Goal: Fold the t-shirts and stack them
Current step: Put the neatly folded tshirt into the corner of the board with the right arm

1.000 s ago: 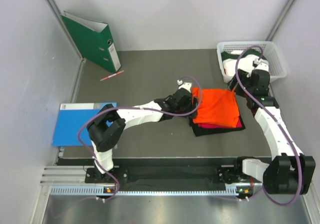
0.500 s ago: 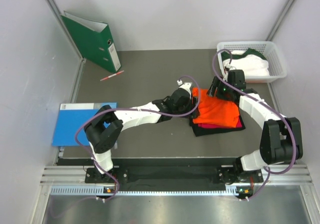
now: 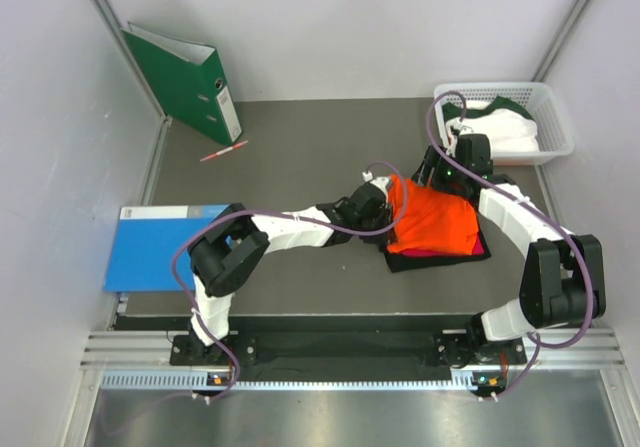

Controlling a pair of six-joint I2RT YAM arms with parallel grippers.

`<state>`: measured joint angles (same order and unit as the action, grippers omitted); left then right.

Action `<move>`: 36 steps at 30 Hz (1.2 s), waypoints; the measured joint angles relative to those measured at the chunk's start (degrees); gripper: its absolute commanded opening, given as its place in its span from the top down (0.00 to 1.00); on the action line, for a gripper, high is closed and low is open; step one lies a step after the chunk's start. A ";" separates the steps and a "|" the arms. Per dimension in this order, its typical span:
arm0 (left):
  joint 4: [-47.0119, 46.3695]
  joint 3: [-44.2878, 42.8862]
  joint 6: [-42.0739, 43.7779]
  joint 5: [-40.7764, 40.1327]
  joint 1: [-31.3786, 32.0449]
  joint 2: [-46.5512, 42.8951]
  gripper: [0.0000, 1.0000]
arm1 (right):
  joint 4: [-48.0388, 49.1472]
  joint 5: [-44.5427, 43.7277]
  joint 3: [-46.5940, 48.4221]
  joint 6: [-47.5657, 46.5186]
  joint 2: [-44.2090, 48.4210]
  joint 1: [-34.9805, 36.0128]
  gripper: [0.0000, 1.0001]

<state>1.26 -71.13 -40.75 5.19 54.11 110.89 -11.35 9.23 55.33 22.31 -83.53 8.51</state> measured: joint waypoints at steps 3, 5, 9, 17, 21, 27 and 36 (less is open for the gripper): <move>-0.87 -0.07 -0.31 0.61 0.11 0.26 1.00 | 0.02 0.15 0.00 0.00 0.00 0.02 0.34; -1.29 -0.11 -0.22 1.01 0.11 0.26 1.00 | 0.02 0.28 0.00 0.00 -0.02 0.09 0.34; -1.25 -0.11 -0.09 1.25 0.11 0.24 1.00 | 0.09 0.57 0.00 -0.02 -0.57 0.28 0.34; -0.09 -0.44 0.22 1.68 0.33 -2.58 1.00 | 0.28 1.25 0.00 -0.20 -3.13 0.74 0.34; 0.46 -2.12 0.44 1.97 1.01 -4.17 1.00 | 0.33 1.42 0.00 -0.22 -3.91 0.74 0.34; 0.55 -3.17 0.44 2.75 2.75 -5.16 1.00 | 0.55 1.60 0.00 -0.26 -4.48 0.74 0.34; 4.55 -3.02 1.36 -1.18 4.24 -5.16 0.29 | 0.61 2.45 0.44 -0.90 -6.19 0.87 0.33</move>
<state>5.80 -74.15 -39.40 4.01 58.35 105.73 -10.74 11.68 55.77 21.41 -89.71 9.39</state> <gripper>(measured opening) 0.223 0.665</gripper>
